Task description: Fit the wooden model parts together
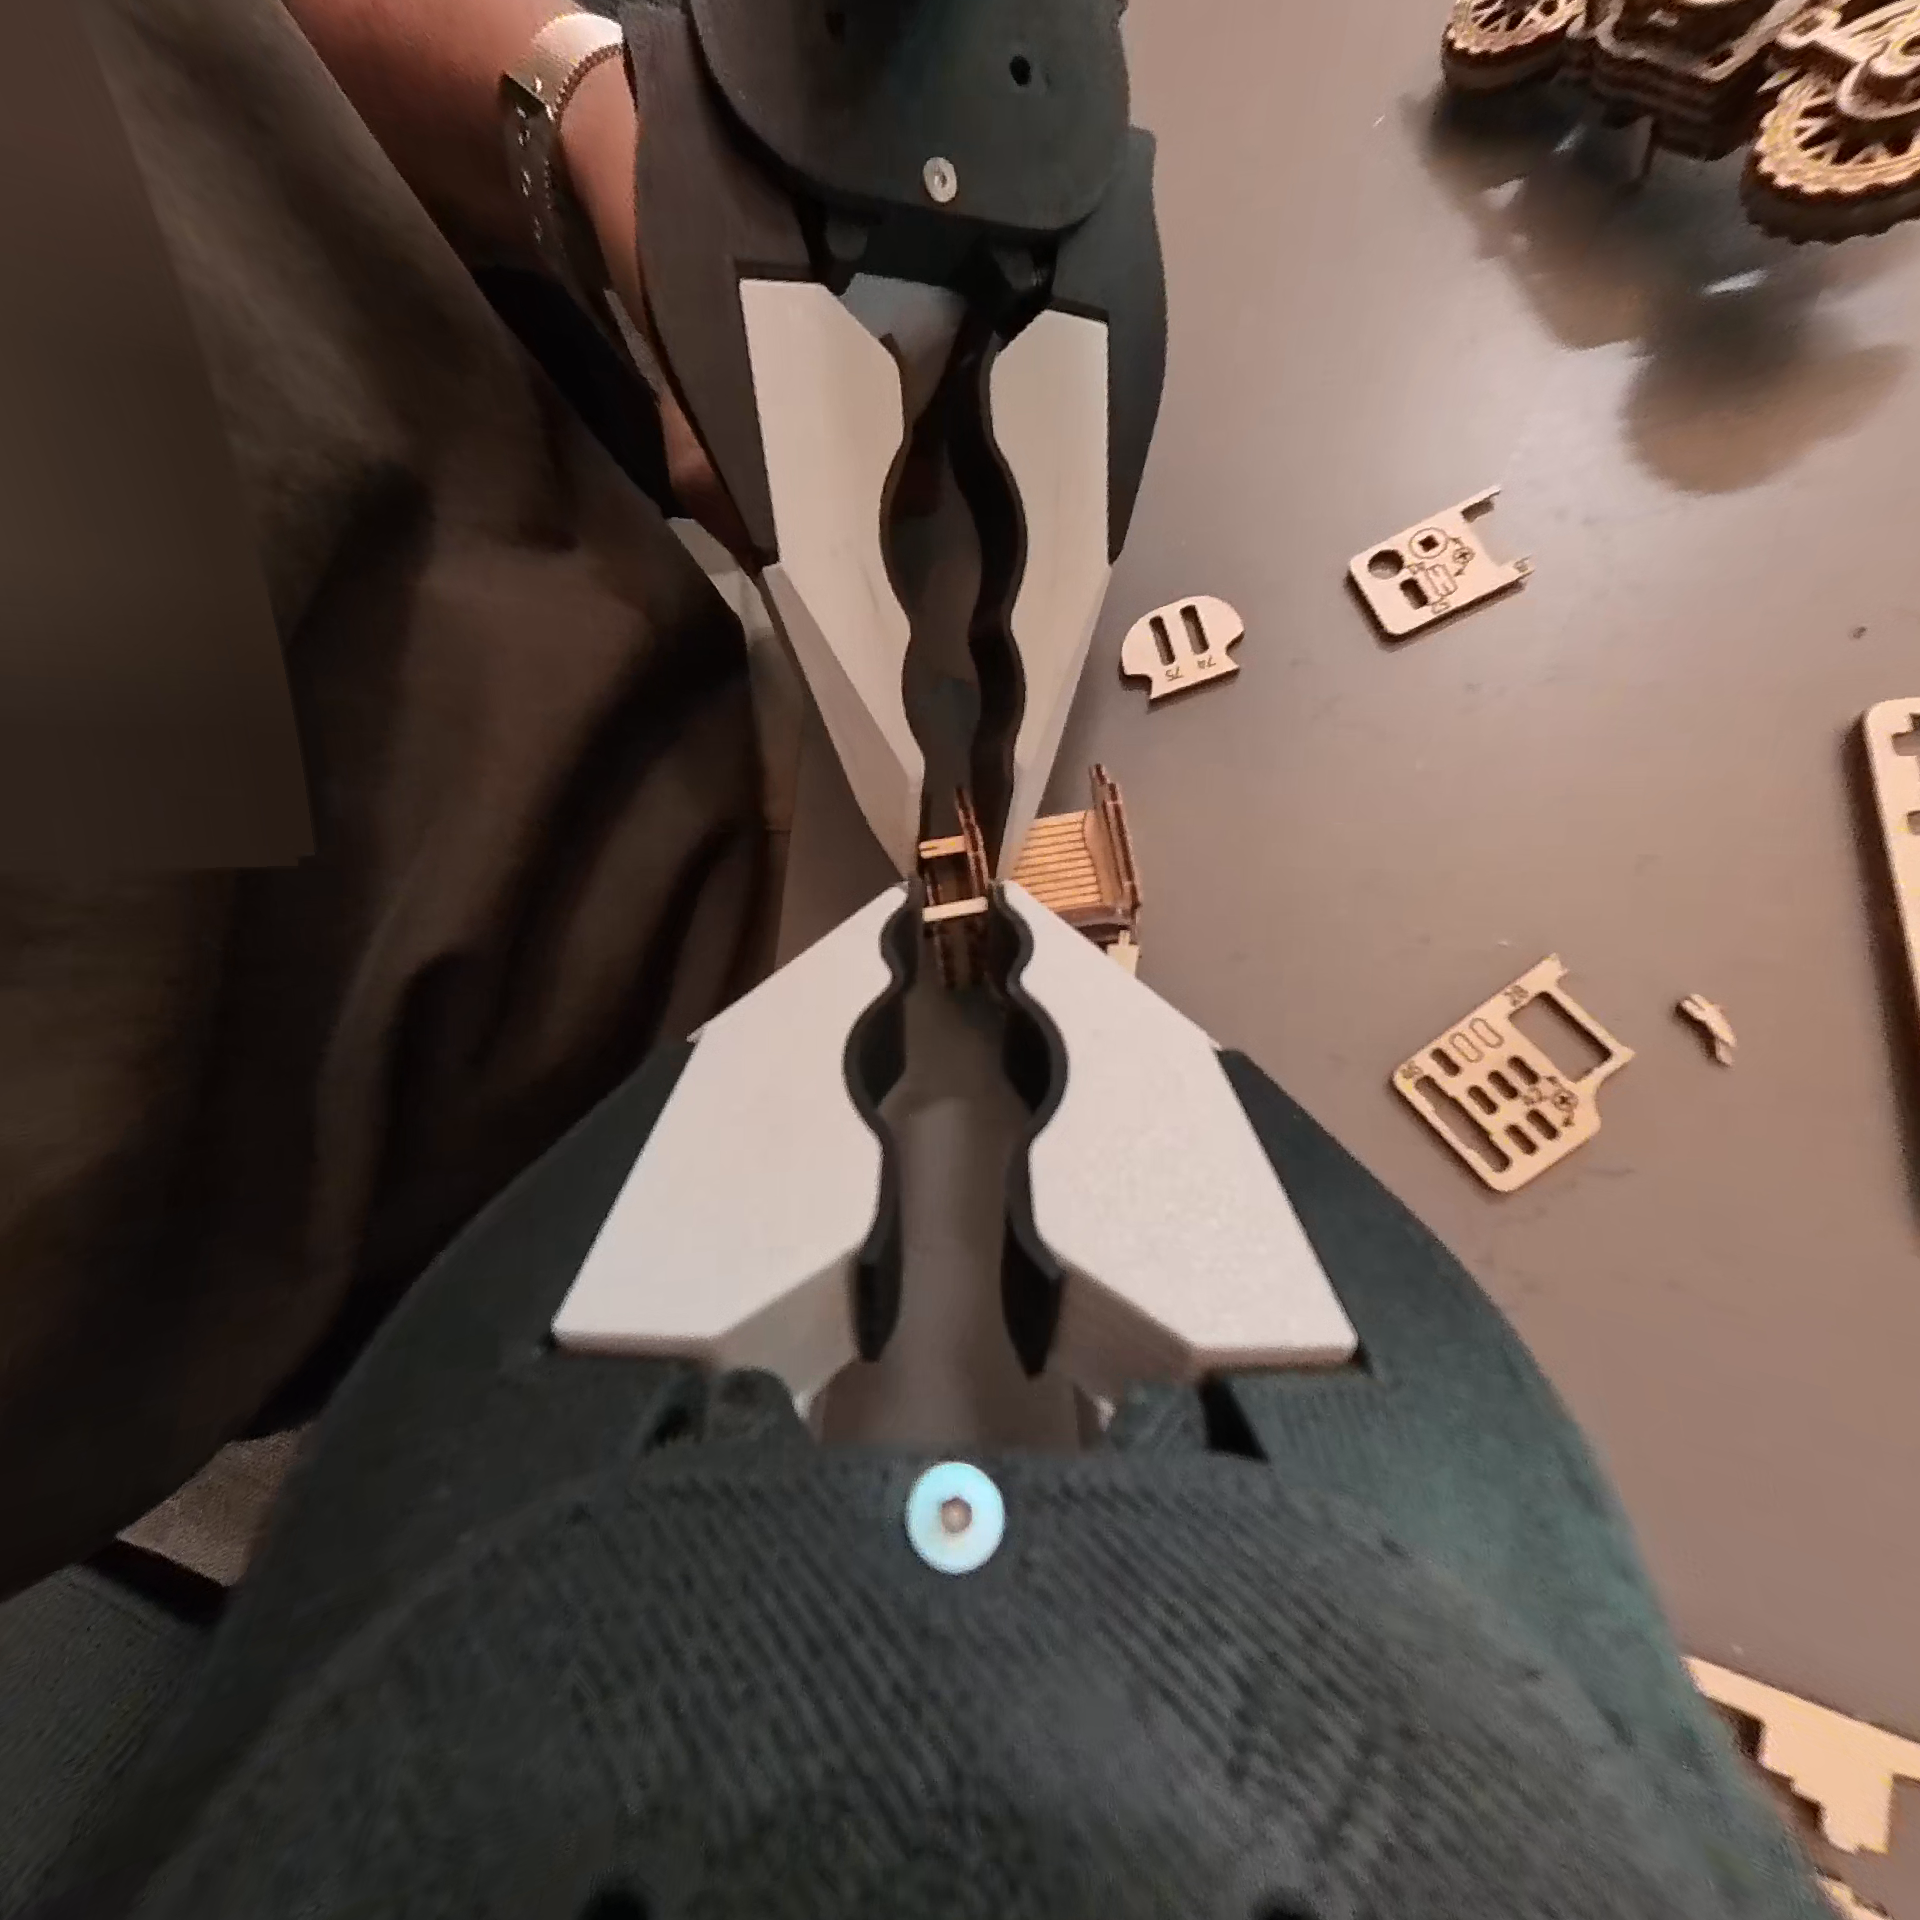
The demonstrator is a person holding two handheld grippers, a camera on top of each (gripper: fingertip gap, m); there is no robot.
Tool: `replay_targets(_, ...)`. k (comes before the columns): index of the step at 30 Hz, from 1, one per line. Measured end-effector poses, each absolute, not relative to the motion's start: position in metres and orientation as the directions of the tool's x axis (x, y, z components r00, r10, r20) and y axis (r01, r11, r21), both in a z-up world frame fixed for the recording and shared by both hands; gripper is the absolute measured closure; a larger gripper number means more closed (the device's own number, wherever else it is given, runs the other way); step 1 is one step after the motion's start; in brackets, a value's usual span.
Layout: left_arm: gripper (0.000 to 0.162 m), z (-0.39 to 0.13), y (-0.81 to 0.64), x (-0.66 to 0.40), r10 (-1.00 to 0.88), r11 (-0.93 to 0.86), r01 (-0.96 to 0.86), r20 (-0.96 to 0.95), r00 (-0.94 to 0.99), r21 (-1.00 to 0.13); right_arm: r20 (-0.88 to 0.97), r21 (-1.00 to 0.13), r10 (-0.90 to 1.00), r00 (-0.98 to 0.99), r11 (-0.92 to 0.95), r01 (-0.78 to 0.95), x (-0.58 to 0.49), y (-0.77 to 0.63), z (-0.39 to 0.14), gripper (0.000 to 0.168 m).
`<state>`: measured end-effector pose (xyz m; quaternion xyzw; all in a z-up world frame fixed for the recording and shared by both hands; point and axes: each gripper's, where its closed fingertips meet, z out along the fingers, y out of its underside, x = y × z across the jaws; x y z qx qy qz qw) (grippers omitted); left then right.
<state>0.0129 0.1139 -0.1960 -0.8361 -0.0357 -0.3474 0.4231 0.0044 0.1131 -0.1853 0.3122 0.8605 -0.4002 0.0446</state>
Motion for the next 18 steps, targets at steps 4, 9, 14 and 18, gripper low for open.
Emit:
replay_targets(4,0.152,-0.1960,0.1140,0.0129,-0.234,-0.639,0.353,0.610,0.757,-0.683,-0.341,-0.675,0.497,-0.798,0.461,0.576,0.0044,0.1131,-0.1853,0.158)
replay_targets(9,0.152,-0.1961,0.1143,0.0125,-0.231,-0.639,0.356,0.612,0.756,-0.682,-0.313,-0.690,0.495,-0.811,0.468,0.552,0.0036,0.1131,-0.1850,0.157)
replay_targets(14,0.152,-0.1959,0.1148,0.0116,-0.227,-0.638,0.364,0.618,0.753,-0.678,-0.292,-0.711,0.497,-0.817,0.459,0.533,0.0046,0.1124,-0.1835,0.153)
replay_targets(18,0.152,-0.1957,0.1150,0.0108,-0.223,-0.637,0.374,0.626,0.748,-0.674,-0.228,-0.736,0.533,-0.815,0.454,0.502,0.0009,0.1159,-0.1797,0.138)
